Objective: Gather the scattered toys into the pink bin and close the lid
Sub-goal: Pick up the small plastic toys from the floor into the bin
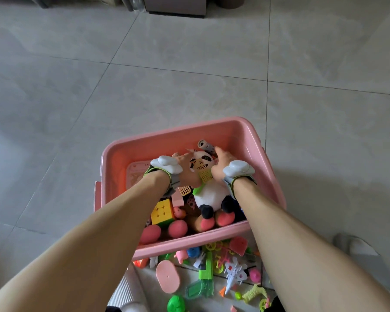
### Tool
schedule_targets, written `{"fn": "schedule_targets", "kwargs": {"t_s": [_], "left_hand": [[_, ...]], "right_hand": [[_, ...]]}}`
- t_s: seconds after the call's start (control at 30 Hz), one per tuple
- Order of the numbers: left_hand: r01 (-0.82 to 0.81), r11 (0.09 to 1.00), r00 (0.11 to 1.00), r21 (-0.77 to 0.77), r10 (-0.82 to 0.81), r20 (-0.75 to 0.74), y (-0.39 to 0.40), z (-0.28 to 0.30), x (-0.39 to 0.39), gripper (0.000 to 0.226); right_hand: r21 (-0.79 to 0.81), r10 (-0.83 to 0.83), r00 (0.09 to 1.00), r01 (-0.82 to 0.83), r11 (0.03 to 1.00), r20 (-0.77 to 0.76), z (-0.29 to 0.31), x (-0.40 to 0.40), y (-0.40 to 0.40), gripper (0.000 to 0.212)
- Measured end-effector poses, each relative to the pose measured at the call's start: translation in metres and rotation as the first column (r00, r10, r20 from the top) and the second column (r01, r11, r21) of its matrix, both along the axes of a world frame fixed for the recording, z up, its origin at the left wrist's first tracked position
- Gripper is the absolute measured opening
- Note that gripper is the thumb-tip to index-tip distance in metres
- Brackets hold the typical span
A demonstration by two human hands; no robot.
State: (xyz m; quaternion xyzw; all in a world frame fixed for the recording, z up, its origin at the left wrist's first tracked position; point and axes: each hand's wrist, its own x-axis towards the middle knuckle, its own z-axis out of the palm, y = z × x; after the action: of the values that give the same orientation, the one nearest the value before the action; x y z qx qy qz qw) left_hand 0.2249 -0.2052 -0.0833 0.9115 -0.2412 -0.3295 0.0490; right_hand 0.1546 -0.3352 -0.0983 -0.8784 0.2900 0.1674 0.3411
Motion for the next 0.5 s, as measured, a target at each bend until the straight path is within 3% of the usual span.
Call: {"fn": "schedule_targets", "kwargs": {"t_s": [0.2,0.37,0.5], "left_hand": [[-0.076,0.995,0.976,-0.058,0.063,-0.206,-0.009,-0.005,0.015,0.083],[-0.069,0.997,0.976,-0.035,0.060,-0.211,-0.004,0.001,0.024,0.076],[-0.050,0.995,0.977,-0.081,0.032,-0.213,-0.003,-0.003,0.018,0.071]], "right_hand": [[-0.014,0.120,0.993,-0.120,0.993,0.008,-0.011,0.012,0.000,0.068],[-0.017,0.239,0.971,-0.239,0.971,-0.020,-0.007,0.015,-0.004,0.060],[0.006,0.256,0.965,-0.256,0.967,-0.057,-0.007,0.015,-0.002,0.070]]}}
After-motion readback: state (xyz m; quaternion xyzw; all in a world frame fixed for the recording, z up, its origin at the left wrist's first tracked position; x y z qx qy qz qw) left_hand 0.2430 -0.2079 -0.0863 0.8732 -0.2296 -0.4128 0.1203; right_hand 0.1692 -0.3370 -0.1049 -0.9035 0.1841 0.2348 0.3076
